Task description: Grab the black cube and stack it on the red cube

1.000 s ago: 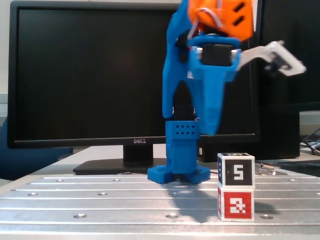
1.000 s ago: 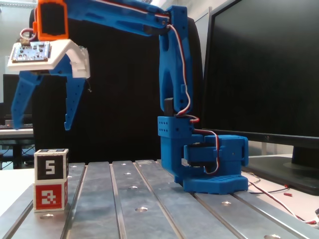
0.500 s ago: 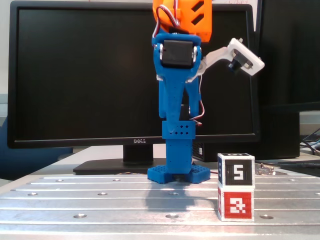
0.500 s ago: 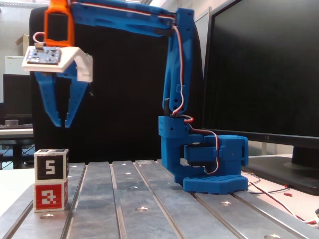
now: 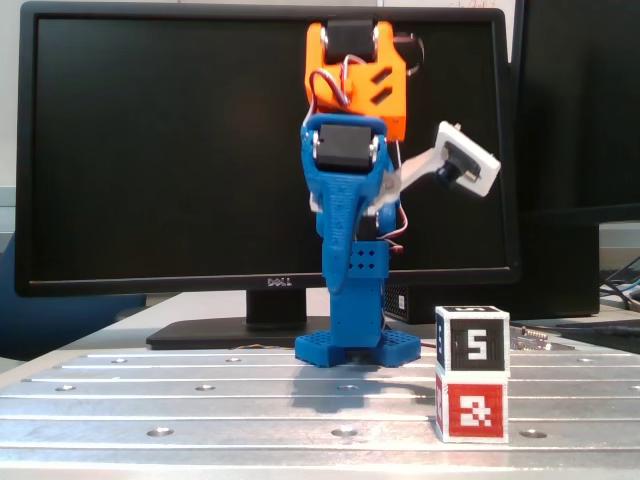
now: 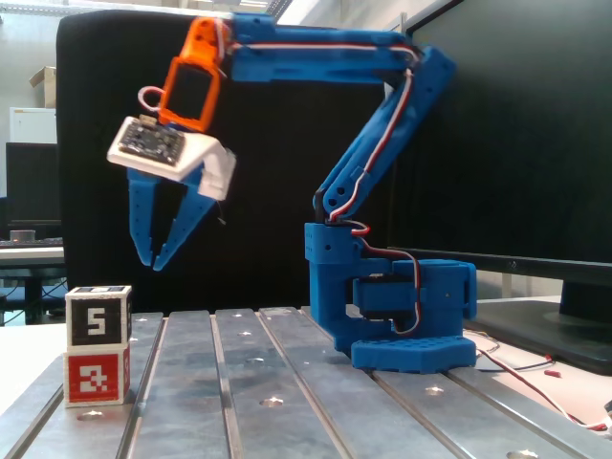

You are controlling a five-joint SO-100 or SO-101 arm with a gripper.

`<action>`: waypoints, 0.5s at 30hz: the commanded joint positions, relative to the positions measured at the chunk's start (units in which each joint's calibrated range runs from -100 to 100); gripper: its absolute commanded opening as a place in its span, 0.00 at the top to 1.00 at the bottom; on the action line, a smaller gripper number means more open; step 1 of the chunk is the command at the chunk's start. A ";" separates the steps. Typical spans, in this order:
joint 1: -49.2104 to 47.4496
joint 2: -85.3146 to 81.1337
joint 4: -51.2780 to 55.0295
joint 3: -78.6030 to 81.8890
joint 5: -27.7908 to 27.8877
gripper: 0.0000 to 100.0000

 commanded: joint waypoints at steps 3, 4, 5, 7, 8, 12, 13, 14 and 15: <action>1.08 -11.19 -5.65 9.84 -0.24 0.99; 1.30 -12.86 -6.34 11.38 -0.24 0.99; 1.30 -14.79 -6.68 12.64 -0.24 0.99; 1.97 -18.21 -6.76 14.81 -0.24 0.99; 2.33 -20.13 -6.85 15.99 -0.24 0.99; 2.56 -27.32 -7.53 21.06 -0.24 0.99; 2.56 -29.24 -7.53 22.32 -0.24 0.99; 2.56 -31.24 -7.53 23.50 -0.24 0.99; 2.56 -33.25 -7.53 24.85 -0.24 0.99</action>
